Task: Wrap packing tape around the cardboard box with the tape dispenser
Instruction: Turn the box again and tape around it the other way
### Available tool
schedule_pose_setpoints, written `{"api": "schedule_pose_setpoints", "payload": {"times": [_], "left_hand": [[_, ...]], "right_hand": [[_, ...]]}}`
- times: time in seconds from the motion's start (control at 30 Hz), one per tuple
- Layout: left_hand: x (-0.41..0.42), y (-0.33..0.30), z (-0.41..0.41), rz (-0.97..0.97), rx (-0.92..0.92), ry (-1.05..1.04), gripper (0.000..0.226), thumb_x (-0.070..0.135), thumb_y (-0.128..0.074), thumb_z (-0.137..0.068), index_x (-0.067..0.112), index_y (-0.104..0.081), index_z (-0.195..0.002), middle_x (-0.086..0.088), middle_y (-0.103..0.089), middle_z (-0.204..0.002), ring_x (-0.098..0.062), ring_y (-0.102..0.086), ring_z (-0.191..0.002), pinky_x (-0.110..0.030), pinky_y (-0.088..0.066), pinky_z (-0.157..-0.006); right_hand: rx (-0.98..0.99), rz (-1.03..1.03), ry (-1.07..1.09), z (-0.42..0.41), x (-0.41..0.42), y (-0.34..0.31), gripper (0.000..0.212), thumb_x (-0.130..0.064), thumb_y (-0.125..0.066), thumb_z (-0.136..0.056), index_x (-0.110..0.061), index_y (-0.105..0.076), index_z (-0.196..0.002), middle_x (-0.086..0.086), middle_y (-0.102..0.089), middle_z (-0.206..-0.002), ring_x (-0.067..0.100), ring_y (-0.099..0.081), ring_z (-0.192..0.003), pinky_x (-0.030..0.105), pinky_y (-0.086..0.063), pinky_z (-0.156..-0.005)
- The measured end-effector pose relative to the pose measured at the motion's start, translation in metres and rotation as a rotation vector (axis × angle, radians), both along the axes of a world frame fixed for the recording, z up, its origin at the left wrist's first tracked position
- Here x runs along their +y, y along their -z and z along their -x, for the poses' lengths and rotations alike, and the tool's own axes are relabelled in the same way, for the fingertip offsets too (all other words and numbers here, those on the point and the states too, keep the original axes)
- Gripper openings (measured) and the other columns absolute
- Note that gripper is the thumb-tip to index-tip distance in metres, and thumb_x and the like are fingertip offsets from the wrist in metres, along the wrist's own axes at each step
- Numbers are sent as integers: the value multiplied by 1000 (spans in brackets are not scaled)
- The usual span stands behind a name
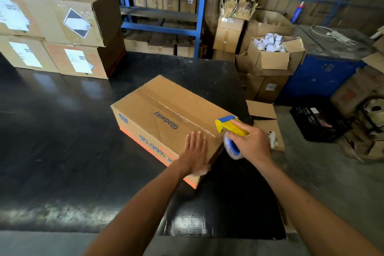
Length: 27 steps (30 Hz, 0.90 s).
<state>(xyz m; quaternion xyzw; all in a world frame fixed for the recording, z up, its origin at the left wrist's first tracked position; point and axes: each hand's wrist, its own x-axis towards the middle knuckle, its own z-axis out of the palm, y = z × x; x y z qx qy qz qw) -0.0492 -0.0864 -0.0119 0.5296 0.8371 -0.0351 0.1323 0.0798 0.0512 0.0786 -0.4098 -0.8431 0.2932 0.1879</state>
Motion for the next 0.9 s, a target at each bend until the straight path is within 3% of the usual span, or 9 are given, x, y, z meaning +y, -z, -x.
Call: {"api": "schedule_pose_setpoints", "payload": {"times": [0.13, 0.23, 0.33, 0.4, 0.5, 0.6, 0.67, 0.73, 0.9], "left_hand": [[-48, 0, 41, -8, -18, 202, 104, 44, -63, -86, 4, 2, -157, -19, 14, -164, -37, 15, -150, -48, 9, -122], [-67, -7, 54, -58, -44, 212, 100, 39, -69, -75, 6, -14, -152, -14, -6, -163, -31, 4, -152, -54, 3, -122], [-59, -6, 35, -74, -24, 32, 117, 75, -56, -67, 10, -12, -153, -16, -15, -157, -38, -6, -149, -68, 3, -114], [-48, 5, 19, -87, -46, -89, 132, 95, -31, -56, 19, 7, -157, -19, 4, -163, -45, 8, -149, -69, 14, -109], [-43, 18, 12, -110, 28, -121, 106, 87, -23, -77, 27, 11, -157, -17, 15, -164, -45, 15, -148, -69, 13, -112], [-47, 22, 19, -142, 55, -57, 91, 79, -18, -88, 24, 2, -158, -19, 4, -165, -48, 6, -149, -66, 4, -117], [-50, 25, 29, -184, 23, 31, 93, 81, -8, -88, 19, -11, -158, -25, -14, -162, -55, -9, -145, -67, -9, -115], [-55, 31, 44, -212, 29, 147, 90, 79, -12, -90, 17, -22, -155, -27, -29, -156, -58, -24, -139, -68, -20, -111], [-60, 29, 63, -236, 121, 345, 88, 75, -26, -91, 19, -12, -157, -25, -19, -160, -52, -10, -144, -61, -4, -113]], "right_hand": [[42, 72, -28, 6, -9, 6, 58, -62, -67, -64, -51, -61, -120, -14, -72, -89, 12, -65, -83, 38, -55, -80], [63, 66, -23, 7, -11, 6, 53, -57, -70, -66, -48, -65, -119, -12, -74, -93, 15, -65, -88, 36, -53, -81], [73, 89, -9, 11, -11, 4, 52, -55, -71, -68, -48, -65, -119, -10, -73, -96, 17, -64, -92, 40, -53, -84], [91, 124, -1, 13, -12, 2, 52, -55, -72, -67, -49, -65, -118, -11, -73, -97, 17, -64, -93, 40, -53, -85], [102, 137, -8, 10, -13, 1, 50, -53, -74, -70, -46, -66, -119, -12, -72, -93, 14, -63, -91, 38, -53, -85], [117, 147, -1, 2, -11, 0, 49, -50, -75, -73, -42, -66, -121, -13, -72, -95, 11, -62, -91, 34, -52, -84], [131, 181, 13, -2, -10, -2, 49, -46, -76, -75, -39, -66, -122, -13, -69, -98, 10, -61, -92, 29, -50, -81], [148, 208, 36, -5, -11, -3, 48, -44, -77, -74, -40, -67, -121, -12, -68, -100, 9, -60, -92, 27, -50, -81], [157, 257, 45, -9, -14, 3, 47, -49, -76, -70, -47, -67, -116, -18, -66, -97, 8, -60, -93, 30, -51, -84]]}}
